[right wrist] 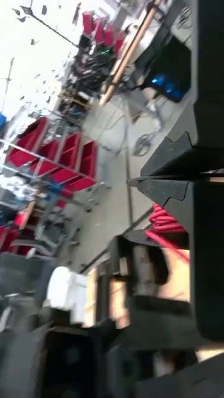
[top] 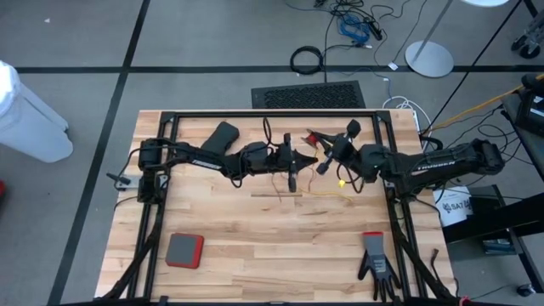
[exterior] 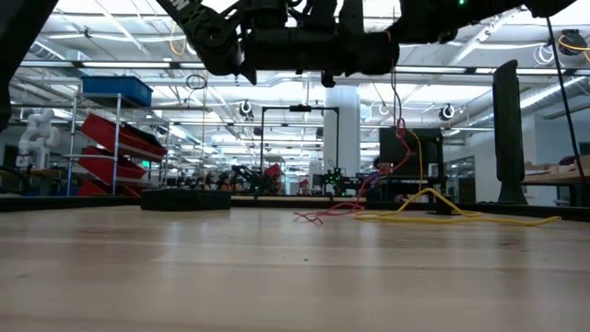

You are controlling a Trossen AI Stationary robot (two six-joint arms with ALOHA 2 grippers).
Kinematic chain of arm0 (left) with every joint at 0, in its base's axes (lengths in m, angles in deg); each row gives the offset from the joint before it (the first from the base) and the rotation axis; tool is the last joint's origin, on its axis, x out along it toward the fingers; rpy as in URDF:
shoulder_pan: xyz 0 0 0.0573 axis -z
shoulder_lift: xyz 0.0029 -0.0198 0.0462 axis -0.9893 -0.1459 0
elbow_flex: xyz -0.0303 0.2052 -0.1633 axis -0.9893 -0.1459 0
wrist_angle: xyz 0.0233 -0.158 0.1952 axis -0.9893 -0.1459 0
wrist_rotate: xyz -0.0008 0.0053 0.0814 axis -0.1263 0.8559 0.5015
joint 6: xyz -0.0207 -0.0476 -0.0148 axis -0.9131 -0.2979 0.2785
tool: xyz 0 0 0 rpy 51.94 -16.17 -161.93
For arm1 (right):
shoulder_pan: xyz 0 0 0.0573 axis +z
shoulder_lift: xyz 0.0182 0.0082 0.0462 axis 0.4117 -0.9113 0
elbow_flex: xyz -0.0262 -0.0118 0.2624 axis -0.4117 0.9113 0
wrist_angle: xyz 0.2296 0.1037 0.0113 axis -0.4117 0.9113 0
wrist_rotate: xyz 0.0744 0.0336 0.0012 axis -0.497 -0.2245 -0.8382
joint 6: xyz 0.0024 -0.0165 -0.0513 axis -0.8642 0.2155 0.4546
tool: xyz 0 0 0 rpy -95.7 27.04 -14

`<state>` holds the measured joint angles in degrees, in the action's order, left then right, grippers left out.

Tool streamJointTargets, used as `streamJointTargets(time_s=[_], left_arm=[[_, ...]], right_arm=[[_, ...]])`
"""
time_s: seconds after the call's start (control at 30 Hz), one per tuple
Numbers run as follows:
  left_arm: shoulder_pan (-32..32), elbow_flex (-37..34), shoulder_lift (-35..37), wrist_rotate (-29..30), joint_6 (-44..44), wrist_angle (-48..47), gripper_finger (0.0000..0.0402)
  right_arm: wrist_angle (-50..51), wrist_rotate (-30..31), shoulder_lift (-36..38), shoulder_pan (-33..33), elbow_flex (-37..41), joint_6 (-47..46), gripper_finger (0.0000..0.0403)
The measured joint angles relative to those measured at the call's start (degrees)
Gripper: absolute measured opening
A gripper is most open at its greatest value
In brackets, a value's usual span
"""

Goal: Coil cords
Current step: Uncoil the red wire from the spool

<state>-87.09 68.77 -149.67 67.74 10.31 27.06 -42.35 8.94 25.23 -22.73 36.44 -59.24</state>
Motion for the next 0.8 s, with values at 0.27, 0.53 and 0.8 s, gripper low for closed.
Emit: streamJointTargets(time_s=[0.27, 0.53, 0.8], left_arm=[[0.0, -0.1, 3.3, -0.8, 2.9, -7.1, 0.0001], [-0.1, -0.5, 11.0, 6.6, 10.9, -24.5, 0.0], [-1.6, -0.5, 10.8, 9.3, 11.6, -31.5, 0.0]], right_arm=[[7.7, 2.9, 0.1, 0.5, 0.0, -3.0, 0.0], [8.6, 4.1, 3.6, 1.2, 0.0, -2.2, 0.0], [7.6, -0.6, 7.2, 1.9, 0.0, -2.8, 0.0]])
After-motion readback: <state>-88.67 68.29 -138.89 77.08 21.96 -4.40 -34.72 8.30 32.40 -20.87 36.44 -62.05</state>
